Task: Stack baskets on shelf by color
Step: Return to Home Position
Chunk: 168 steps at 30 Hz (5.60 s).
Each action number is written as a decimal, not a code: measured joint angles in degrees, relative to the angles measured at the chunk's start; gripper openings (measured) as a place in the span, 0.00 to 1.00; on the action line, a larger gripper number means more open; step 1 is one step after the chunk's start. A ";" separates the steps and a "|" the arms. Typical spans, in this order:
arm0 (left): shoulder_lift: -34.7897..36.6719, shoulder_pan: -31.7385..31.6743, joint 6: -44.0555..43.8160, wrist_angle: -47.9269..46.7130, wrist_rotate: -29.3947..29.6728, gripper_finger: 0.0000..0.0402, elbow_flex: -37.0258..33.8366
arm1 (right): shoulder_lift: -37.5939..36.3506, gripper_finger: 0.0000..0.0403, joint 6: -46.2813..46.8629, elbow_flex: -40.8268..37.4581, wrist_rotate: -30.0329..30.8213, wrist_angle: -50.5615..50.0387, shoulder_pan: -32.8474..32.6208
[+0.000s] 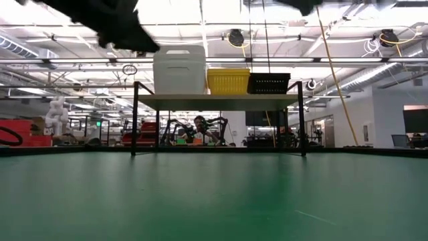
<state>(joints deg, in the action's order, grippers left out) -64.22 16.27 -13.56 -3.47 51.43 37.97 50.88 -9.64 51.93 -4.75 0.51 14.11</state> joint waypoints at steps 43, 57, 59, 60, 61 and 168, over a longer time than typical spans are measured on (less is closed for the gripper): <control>48.58 -17.59 8.73 13.34 -22.37 0.31 -37.41 | -30.84 0.22 6.14 -49.72 -4.17 19.32 -3.62; 59.62 -15.37 12.32 -3.80 -21.32 0.31 -31.74 | -42.69 0.20 3.97 -45.34 -2.85 2.24 -3.26; 62.44 -15.03 12.83 -2.59 -21.39 0.31 -33.20 | -45.95 0.20 4.46 -46.50 -3.01 1.52 -3.26; 63.65 -14.93 13.21 -1.28 -21.36 0.31 -34.09 | -47.72 0.20 4.91 -47.52 -3.20 0.81 -3.26; 64.16 -14.86 13.80 0.48 -21.44 0.31 -35.05 | -49.43 0.20 5.34 -48.38 -3.51 1.99 -3.26; 50.35 -14.33 6.22 12.70 -25.58 0.31 -37.35 | -49.18 0.20 5.92 -51.11 -4.12 4.81 -3.24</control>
<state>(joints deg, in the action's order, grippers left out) -13.87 1.93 -7.33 9.23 25.85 0.62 1.69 -3.73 0.82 -8.86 5.33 10.88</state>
